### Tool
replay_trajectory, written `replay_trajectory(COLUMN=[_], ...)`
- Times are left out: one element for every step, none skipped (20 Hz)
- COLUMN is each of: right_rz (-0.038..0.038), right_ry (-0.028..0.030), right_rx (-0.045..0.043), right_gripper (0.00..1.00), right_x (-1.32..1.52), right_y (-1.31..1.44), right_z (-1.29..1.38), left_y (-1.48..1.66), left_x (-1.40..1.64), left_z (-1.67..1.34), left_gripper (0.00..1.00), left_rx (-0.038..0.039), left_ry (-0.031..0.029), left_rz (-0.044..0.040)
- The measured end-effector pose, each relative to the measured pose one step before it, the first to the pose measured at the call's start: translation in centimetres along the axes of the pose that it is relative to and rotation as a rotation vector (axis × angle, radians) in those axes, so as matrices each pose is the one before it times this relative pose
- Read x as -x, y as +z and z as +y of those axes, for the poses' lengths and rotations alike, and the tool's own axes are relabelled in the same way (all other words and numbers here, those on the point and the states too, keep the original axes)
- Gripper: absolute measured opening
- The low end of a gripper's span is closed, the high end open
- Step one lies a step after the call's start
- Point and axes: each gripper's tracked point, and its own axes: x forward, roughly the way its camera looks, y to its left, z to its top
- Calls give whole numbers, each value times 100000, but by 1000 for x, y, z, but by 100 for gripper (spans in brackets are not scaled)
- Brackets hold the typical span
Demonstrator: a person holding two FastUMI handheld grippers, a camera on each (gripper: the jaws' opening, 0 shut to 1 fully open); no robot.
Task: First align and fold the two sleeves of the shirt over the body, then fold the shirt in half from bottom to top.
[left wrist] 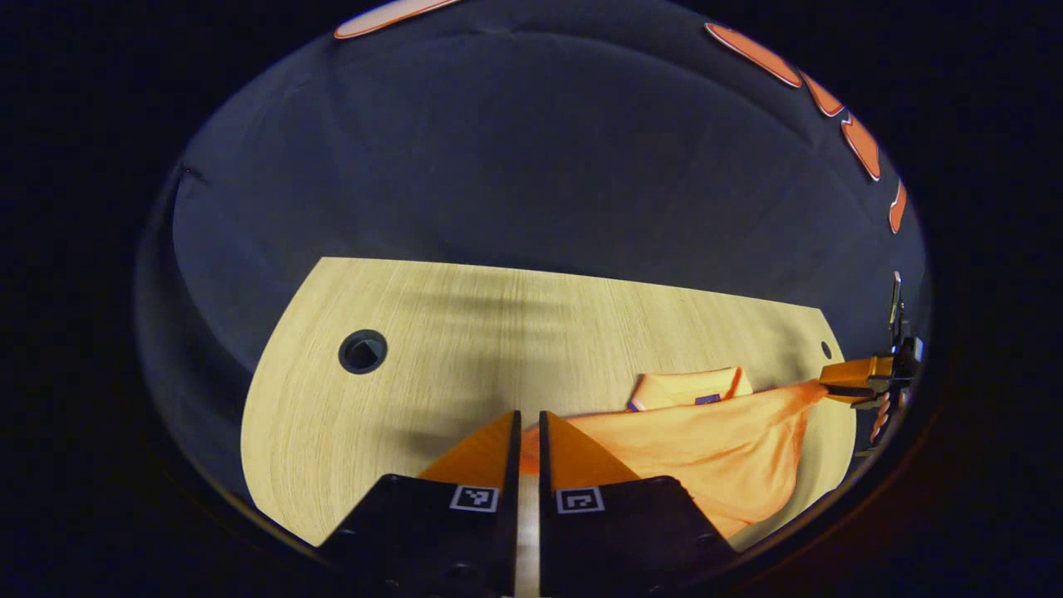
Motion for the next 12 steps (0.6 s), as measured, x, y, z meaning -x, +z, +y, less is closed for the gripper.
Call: replay_trajectory(right_rz=[-3185, -2858, -2231, -1881, -2316, -1522, -590, -630, -835, -1471, -2136, -1912], right_ry=[-59, 623, -436, 636, -341, 321, 1105, 1137, 1394, 1094, 1295, 974], right_rx=[1367, 1261, 1109, 2141, 3020, 3361, 2928, 3090, 3010, 2734, 2125, 1985], right_gripper=[38, 56, 51, 73, 77, 84, 86, 86, 86, 87, 77, 88], right_x=[571, 550, 681, 897, 749, 862, 936, 1097, 896, 996, 966, 1063], right_y=[901, 416, 440, 303, 202, 101, -217, -309, -165, -85, 220, 59], right_z=[-105, 195, 126, 329, 226, 272, 617, 743, 764, 757, 755, 821], left_y=[88, 382, 152, 153, 95, 454, 539, 662, 699, 474, 541, 316], left_x=[223, 917, 716, 932, 489, 1075, 1010, 1224, 1143, 1265, 1346, 1374], left_z=[-203, -261, -190, -198, -249, -157, -532, -795, -728, -490, -583, -133], left_gripper=[19, 46, 60, 74, 87, 98, 98, 98, 98, 98, 98, 98], left_rx=[1022, 992, 622, 286, 273, 747, 1470, 1637, 1628, 1515, 1111, -286], left_ry=[-905, -1478, -1258, -80, 26, 17, -911, -1453, -1405, -831, -411, -395], left_rz=[-1469, -1294, -437, -274, -473, -1189, -2201, -2265, -2347, -2596, -3436, -3107])
